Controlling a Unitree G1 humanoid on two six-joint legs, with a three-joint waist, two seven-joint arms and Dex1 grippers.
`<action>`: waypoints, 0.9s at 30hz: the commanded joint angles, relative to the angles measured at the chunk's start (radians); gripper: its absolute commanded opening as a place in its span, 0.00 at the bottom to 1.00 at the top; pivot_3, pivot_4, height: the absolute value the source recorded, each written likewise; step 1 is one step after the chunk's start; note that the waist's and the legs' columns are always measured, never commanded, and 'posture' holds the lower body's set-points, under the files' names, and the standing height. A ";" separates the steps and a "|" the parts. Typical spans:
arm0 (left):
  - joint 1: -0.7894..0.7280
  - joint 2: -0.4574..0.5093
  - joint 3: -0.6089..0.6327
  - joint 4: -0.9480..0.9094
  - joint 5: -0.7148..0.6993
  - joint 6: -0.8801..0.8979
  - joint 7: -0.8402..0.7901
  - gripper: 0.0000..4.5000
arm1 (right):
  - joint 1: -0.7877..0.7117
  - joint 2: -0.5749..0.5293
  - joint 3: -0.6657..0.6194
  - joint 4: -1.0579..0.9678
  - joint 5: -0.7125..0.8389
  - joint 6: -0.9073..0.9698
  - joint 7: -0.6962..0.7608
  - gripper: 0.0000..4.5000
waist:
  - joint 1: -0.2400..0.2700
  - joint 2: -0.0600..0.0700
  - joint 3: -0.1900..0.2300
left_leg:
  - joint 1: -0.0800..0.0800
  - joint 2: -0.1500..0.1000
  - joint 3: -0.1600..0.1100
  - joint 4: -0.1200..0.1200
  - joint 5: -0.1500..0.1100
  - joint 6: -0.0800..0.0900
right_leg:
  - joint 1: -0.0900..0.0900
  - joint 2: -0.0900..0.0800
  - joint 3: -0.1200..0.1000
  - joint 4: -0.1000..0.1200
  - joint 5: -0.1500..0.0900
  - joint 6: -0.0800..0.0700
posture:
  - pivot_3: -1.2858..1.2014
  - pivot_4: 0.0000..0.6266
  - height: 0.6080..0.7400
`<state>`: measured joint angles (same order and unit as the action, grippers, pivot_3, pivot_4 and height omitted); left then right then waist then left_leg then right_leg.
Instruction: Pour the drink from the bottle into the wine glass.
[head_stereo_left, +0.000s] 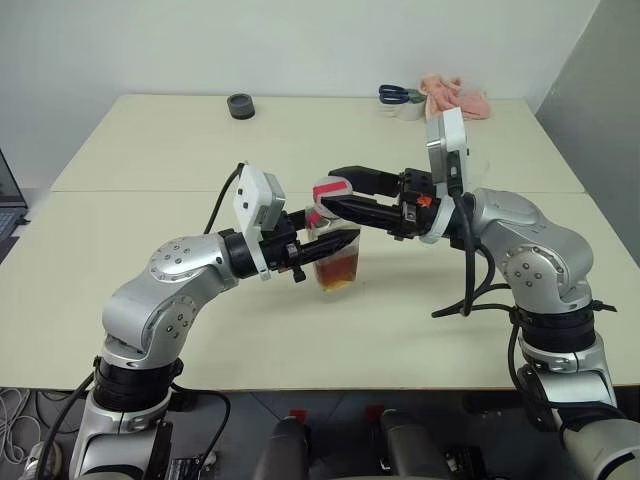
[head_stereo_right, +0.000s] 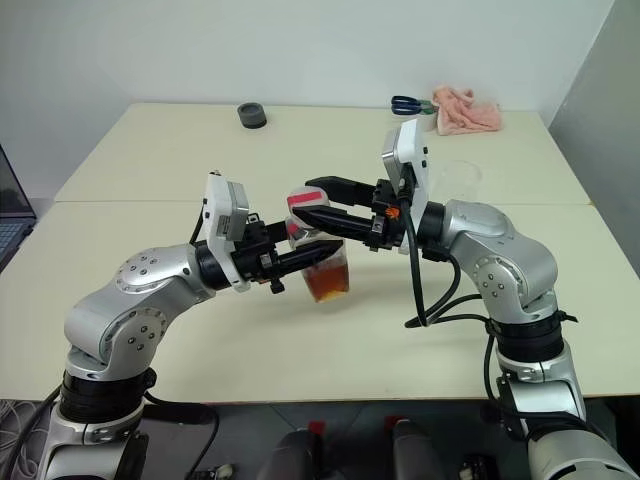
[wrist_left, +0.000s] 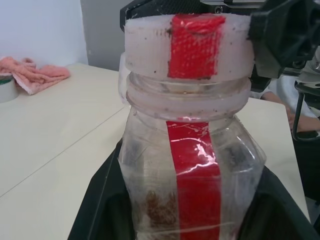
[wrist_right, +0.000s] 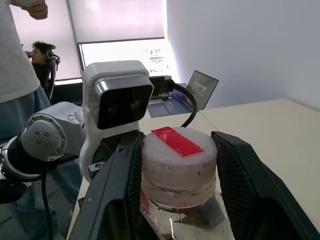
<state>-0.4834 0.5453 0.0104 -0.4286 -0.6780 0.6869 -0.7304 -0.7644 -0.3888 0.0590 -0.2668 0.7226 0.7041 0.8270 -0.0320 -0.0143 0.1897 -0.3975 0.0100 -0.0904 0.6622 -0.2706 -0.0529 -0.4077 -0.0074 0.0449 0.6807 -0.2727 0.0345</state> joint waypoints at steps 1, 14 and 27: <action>-0.009 0.001 0.022 -0.046 -0.010 -0.022 0.004 0.41 | -0.039 0.025 -0.045 -0.009 0.033 -0.011 -0.025 0.40 | 0.000 0.000 0.000 | 0.000 0.000 0.000 0.000 0.000 0.000 | 0.000 0.000 0.000 0.000 0.000 0.000 | 0.52 0.24 1.00; -0.003 -0.001 0.016 -0.046 -0.017 -0.029 0.008 0.41 | -0.071 -0.008 -0.069 0.008 -0.013 -0.122 0.038 0.40 | 0.000 0.000 0.000 | 0.000 0.000 0.000 0.000 0.000 0.000 | 0.000 0.000 0.000 0.000 0.000 0.000 | 0.52 0.24 1.00; 0.016 0.014 0.012 -0.064 -0.034 -0.017 -0.016 0.41 | -0.107 -0.070 -0.111 0.108 0.033 -0.079 0.111 0.40 | -0.004 0.000 0.000 | 0.001 0.001 0.001 0.000 0.000 0.000 | 0.000 0.001 0.001 0.000 0.000 0.000 | 0.52 0.24 1.00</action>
<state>-0.4596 0.5510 -0.0065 -0.4428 -0.6901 0.6756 -0.7487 -0.8584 -0.4663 0.0013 -0.1436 0.7155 0.6034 0.9953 -0.0361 -0.0142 0.1898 -0.3971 0.0110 -0.0899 0.6619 -0.2706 -0.0528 -0.4079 -0.0066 0.0454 0.6810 -0.2725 0.0341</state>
